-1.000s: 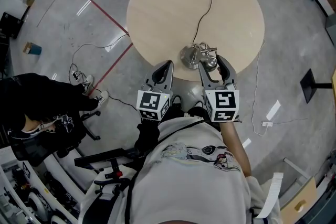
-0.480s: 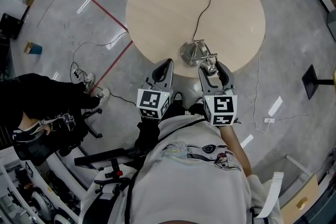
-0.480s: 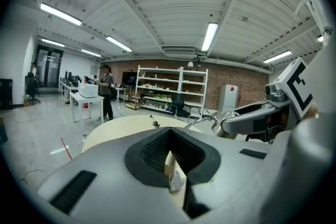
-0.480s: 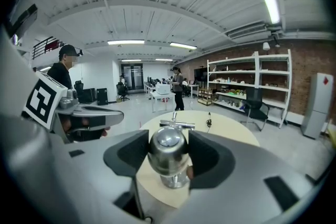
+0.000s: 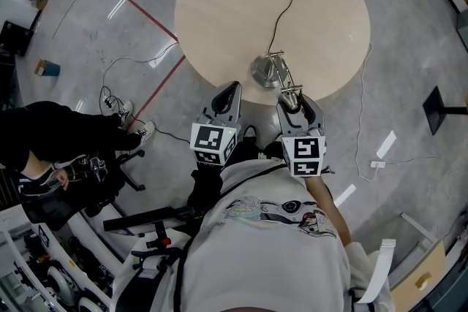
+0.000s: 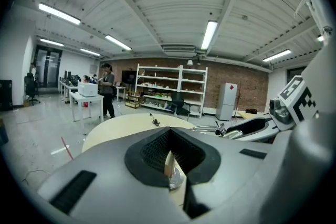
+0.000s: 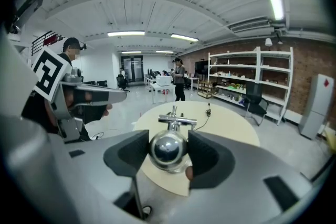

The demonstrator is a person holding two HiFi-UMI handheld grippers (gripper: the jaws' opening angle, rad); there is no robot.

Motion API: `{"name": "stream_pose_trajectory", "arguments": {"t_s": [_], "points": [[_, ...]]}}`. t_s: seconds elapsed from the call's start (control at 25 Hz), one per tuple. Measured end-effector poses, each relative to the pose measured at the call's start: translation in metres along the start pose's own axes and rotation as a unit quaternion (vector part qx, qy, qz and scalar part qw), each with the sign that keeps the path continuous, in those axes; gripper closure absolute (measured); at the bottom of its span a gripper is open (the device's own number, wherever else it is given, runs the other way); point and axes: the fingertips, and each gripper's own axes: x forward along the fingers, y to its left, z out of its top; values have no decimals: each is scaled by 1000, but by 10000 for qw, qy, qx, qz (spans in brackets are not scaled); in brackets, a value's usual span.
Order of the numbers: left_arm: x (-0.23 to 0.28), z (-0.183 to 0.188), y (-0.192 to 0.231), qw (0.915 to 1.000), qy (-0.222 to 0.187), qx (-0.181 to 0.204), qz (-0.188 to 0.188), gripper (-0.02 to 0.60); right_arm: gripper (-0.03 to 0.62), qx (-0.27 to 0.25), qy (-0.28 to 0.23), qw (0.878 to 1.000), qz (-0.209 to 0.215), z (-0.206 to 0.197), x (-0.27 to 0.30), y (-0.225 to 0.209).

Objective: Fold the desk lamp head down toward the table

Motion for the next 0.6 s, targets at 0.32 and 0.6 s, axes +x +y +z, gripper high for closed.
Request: {"name": "stream_pose_trajectory", "arguments": {"t_s": [0.32,0.6], "points": [[2,-6,-1,9999,112,52,-13,578,356,-52,320,9995,-50,-38,12,1],[-1,-7,7,9998,161,98,33,578,364,-154,600,9980,-86,-67,28,4]]}}
